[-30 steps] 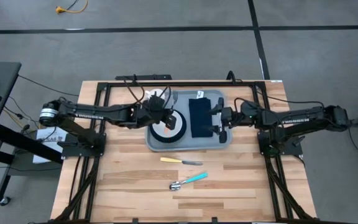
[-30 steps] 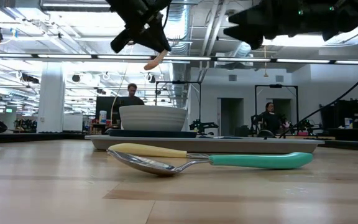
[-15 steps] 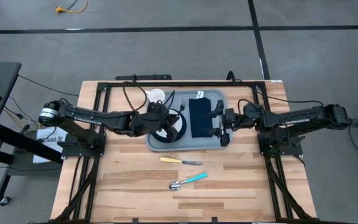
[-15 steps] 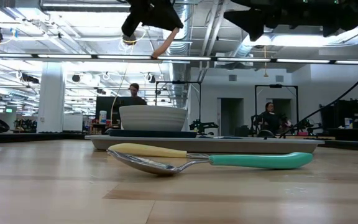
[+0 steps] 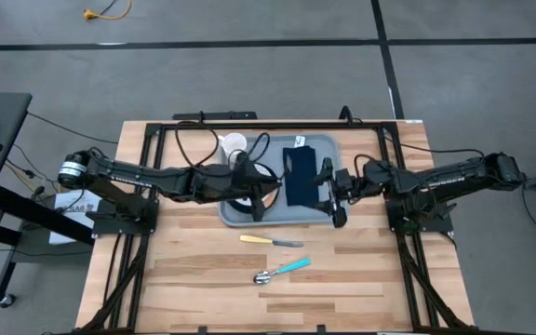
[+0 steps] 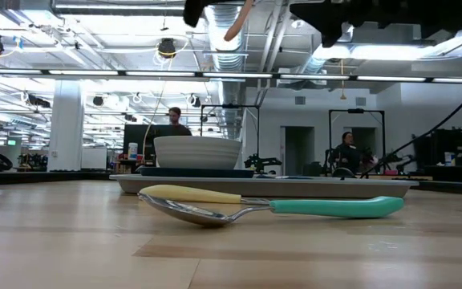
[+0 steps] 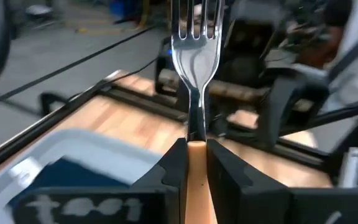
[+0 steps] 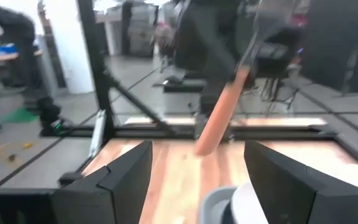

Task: Set up tray
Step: Put the orange fork on top of the black napkin on the gray tray

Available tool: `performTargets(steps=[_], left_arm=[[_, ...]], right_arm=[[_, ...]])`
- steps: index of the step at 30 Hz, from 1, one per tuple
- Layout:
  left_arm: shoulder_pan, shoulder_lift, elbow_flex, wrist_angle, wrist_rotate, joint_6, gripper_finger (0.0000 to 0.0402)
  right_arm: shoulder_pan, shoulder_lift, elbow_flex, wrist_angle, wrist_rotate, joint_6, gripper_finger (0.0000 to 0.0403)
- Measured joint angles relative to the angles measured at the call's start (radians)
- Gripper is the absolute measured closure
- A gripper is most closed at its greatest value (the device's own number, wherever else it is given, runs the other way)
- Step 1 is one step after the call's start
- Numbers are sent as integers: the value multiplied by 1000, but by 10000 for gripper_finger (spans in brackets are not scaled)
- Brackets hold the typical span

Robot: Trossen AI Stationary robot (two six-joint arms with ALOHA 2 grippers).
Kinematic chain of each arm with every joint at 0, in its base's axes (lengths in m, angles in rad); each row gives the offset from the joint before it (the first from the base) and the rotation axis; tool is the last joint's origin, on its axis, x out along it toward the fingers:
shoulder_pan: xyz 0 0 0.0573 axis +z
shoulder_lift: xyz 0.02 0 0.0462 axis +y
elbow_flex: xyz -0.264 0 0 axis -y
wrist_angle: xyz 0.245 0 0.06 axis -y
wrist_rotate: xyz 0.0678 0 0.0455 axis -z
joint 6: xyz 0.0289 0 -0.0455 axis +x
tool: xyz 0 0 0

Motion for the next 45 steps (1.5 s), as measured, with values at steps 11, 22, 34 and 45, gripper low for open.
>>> performTargets(steps=[11,22,34,45], left_arm=[[0,0,0,213,192,123,373],[0,0,-9,294,306,158,373],[2,76,-9,400,330,144,373],[3,98,-10,420,331,141,373]], right_arm=[[135,0,0,-23,110,11,154],[157,0,0,6,132,7,154],[155,88,23,94,131,-46,154],[156,213,125,93,104,-92,154]])
